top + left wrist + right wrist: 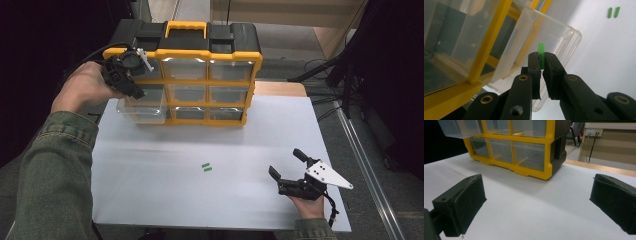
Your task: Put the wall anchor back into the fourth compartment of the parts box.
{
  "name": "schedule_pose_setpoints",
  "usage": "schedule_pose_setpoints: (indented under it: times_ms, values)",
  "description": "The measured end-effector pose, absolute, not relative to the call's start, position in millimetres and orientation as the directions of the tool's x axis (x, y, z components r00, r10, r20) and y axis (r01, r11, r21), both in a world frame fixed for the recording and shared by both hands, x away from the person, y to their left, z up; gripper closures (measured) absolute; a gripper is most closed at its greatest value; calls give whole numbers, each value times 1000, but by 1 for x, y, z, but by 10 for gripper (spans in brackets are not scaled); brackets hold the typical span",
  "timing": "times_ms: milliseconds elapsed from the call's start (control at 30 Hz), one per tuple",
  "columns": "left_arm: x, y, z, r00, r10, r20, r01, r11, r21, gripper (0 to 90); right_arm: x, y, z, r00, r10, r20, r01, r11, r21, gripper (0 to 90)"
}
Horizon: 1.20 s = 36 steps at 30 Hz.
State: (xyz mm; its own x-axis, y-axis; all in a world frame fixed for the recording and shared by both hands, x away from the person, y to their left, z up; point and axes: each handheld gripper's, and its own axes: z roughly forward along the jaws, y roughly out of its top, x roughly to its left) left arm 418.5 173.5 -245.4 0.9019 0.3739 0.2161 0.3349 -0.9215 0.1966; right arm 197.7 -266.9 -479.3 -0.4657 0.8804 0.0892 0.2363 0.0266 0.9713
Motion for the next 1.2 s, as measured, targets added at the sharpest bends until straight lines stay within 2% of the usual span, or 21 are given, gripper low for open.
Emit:
schedule_pose_setpoints:
  times_ms: [67, 333, 367, 400, 433, 467, 567, 700, 767, 1200]
  values:
    - [419, 174, -248, 900, 379, 217, 337, -919, 206, 826, 198, -267, -479, -466, 880, 88, 235, 27, 972, 0]
    - [416, 168, -251, 894, 388, 224, 348, -917, 198, 498, 198, -268, -479, -462, 883, 85, 231, 27, 973, 0]
    - [414, 166, -251, 892, 389, 231, 348, -916, 199, 498, 198, -268, -479, -462, 883, 85, 231, 27, 973, 0]
    - [413, 165, -251, 890, 386, 243, 346, -918, 191, 438, 198, -267, -479, -463, 882, 87, 232, 26, 972, 0]
    - [411, 163, -251, 887, 386, 253, 347, -919, 185, 315, 198, -268, -479, -462, 883, 86, 231, 26, 973, 0]
    - [409, 161, -252, 886, 391, 250, 354, -918, 181, 259, 198, -268, -479, -462, 883, 86, 230, 26, 973, 0]
    - [404, 158, -254, 881, 403, 249, 359, -911, 205, 141, 198, -268, -479, -461, 883, 88, 232, 24, 972, 0]
    - [398, 155, -260, 884, 403, 239, 362, -911, 198, 29, 197, -267, -479, -464, 881, 90, 230, 22, 973, 0]
    - [396, 154, -261, 885, 397, 242, 359, -915, 186, 0, 197, -267, -479, -463, 881, 92, 229, 19, 973, 0]
    - [368, 134, -273, 887, 391, 244, 348, -915, 202, 0, 199, -266, -478, -469, 877, 100, 227, 10, 974, 0]
